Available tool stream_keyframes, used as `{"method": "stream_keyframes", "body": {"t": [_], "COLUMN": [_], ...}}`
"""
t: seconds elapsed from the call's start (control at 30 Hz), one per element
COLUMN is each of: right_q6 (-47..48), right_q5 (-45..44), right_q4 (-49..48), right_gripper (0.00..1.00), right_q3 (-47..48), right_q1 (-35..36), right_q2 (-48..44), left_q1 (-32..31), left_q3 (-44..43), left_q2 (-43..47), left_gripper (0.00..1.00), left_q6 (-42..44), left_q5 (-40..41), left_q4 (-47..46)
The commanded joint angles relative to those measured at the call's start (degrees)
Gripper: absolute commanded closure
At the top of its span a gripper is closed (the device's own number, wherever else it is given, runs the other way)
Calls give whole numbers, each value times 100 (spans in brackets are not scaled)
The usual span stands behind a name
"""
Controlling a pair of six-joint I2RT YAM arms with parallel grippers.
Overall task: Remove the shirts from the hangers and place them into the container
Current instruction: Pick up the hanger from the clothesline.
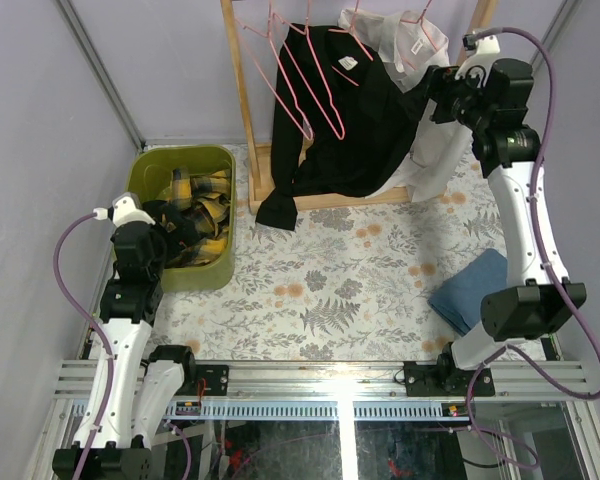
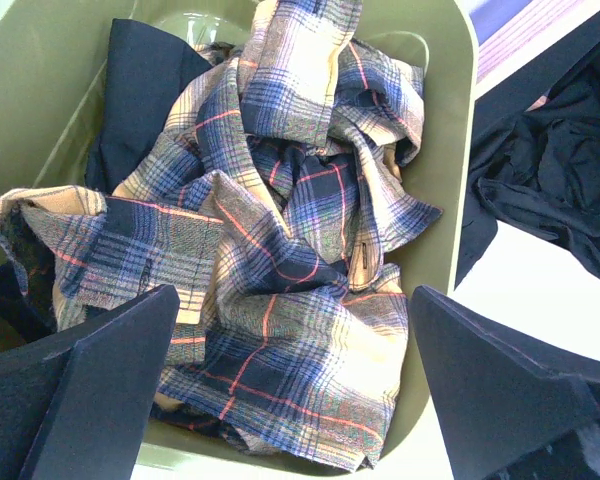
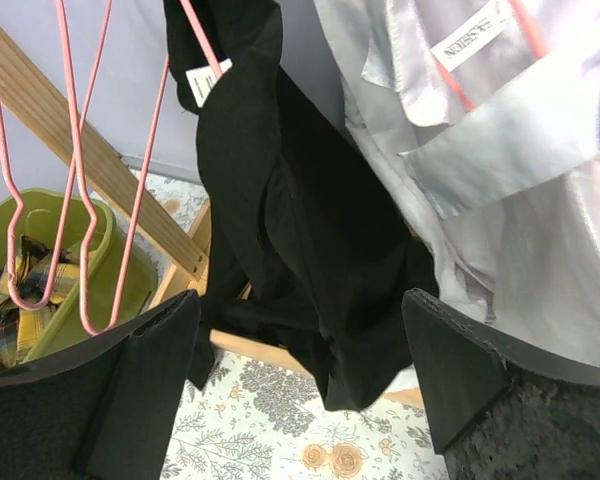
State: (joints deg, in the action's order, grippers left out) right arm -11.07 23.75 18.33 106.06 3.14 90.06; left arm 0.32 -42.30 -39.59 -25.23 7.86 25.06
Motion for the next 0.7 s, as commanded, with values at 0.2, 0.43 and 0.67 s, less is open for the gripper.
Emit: {"method": "stream_keyframes", "body": {"t": [0.2, 0.43, 0.67], "right_q6": [932, 1503, 1627], "right_q5": [-604, -1196, -1404], "right_q4": [490, 699, 539], "right_gripper": [13, 18, 25], "right_q3": [1263, 1428, 1408], "right_q1": [705, 981, 1024], "right_q2": [1168, 1390, 1407], "left_q1": [2, -1, 1], "left_q3": [45, 48, 68], "left_q2": [4, -24, -21], "left_gripper": [0, 0, 0], "left_q6": [-32, -17, -17], "left_q5": [-38, -84, -98], "left_q4": [-387, -414, -429]}}
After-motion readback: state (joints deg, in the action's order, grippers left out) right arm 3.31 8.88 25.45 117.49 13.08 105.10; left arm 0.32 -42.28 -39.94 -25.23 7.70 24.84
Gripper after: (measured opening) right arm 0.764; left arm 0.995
